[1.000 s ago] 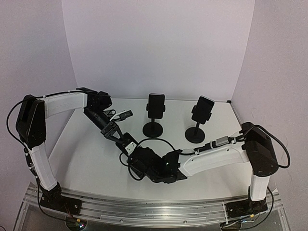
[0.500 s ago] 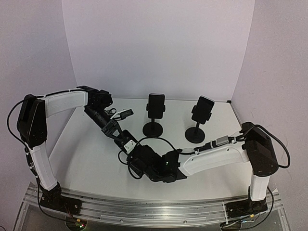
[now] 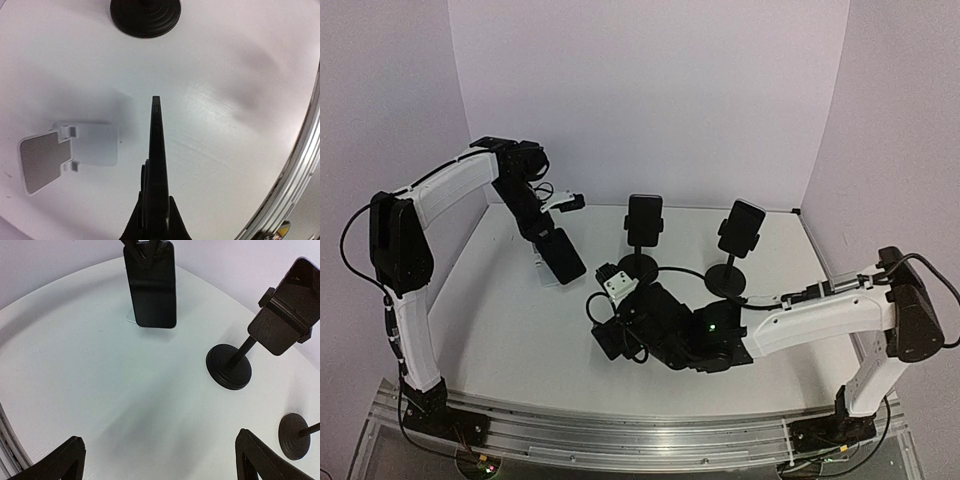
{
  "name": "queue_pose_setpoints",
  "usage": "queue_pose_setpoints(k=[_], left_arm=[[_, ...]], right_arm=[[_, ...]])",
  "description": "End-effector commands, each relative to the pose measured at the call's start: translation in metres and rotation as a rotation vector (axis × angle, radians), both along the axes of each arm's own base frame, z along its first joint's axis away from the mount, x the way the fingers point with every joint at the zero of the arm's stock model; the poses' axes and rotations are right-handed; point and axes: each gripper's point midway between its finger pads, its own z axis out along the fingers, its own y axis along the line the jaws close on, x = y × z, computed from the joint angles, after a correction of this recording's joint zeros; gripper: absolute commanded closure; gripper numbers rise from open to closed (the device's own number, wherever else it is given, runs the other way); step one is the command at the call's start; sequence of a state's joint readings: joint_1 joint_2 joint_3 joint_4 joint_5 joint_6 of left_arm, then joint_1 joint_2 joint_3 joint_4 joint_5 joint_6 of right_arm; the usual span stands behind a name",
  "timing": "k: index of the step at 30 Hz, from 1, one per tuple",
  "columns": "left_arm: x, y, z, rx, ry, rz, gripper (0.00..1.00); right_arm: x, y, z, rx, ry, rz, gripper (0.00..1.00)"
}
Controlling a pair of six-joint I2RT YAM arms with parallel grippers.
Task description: Place the phone on the phone stand
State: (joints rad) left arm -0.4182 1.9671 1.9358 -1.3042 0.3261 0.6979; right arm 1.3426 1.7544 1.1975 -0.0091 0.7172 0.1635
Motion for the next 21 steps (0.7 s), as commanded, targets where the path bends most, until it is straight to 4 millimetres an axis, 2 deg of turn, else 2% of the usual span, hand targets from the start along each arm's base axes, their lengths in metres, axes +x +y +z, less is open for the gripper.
queue_pose_setpoints(k=[1, 8, 14, 21], left_arm=[[0.005, 0.037, 0.02, 0.2, -0.109, -0.093, 1.0], [0.036, 0.052, 0.038, 0.301, -0.242, -0.105, 1.0], [0.044, 0.071, 0.028, 0.371, -0.237, -0.117, 1.0], [0.063, 0.061, 0.024, 0.33, -0.245, -0.116, 1.0]], right_arm=[[-0.01, -0.01, 0.003, 0.034, 0.056, 0.007, 0.02], [-0.012, -0.01, -0.004, 0.022, 0.07, 0.012, 0.02], [-0.011, -0.008, -0.012, -0.003, 0.07, 0.015, 0.02], [-0.011, -0.005, -0.016, -0.008, 0.075, 0.018, 0.02]])
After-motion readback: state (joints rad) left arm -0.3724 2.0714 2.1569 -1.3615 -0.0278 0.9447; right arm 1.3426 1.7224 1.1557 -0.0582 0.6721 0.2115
